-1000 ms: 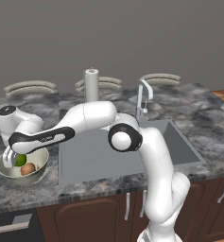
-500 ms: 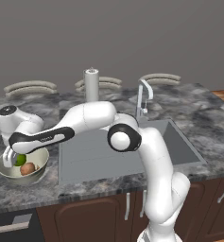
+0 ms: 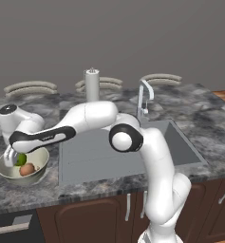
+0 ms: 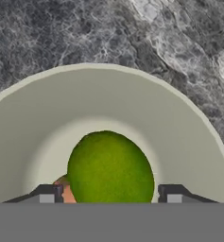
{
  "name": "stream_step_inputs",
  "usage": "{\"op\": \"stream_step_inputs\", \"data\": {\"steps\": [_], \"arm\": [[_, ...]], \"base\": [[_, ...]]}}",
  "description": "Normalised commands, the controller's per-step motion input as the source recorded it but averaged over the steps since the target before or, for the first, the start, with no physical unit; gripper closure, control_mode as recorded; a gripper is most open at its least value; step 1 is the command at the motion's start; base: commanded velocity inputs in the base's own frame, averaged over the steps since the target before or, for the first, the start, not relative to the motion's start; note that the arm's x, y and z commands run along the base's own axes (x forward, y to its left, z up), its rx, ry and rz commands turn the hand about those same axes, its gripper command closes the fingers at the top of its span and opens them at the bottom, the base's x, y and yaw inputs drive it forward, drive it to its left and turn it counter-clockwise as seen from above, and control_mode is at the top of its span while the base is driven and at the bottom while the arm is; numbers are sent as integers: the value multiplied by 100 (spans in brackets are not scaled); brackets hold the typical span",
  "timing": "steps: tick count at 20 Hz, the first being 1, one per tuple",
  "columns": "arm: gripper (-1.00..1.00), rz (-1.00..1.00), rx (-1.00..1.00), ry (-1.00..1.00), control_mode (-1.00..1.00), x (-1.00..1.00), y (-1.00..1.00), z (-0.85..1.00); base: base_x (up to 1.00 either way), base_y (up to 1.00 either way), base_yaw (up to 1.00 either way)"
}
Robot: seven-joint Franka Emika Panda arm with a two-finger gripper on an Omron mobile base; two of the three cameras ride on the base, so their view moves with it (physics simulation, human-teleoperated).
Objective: There is a mixed pile of frozen fruits and vegetables on the counter. Locate all the frozen vegetables and place the items in a bowl on the counter. Take all the frozen fruits and defrost them in a running sink.
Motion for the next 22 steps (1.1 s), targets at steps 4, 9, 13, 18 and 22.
{"op": "stream_step_inputs", "data": {"steps": [4, 9, 13, 18, 22], "arm": [[-100, 0, 0, 0, -100, 0, -17, 2], [-100, 0, 0, 0, -100, 0, -12, 17], [-100, 0, 3, 0, -100, -2, -15, 54], [-100, 0, 2, 0, -100, -5, -18, 66], [-100, 0, 0, -6, -100, -11, -31, 51]], "base": [[0, 0, 0], [0, 0, 0], [0, 0, 0], [0, 0, 0], [0, 0, 0]]}}
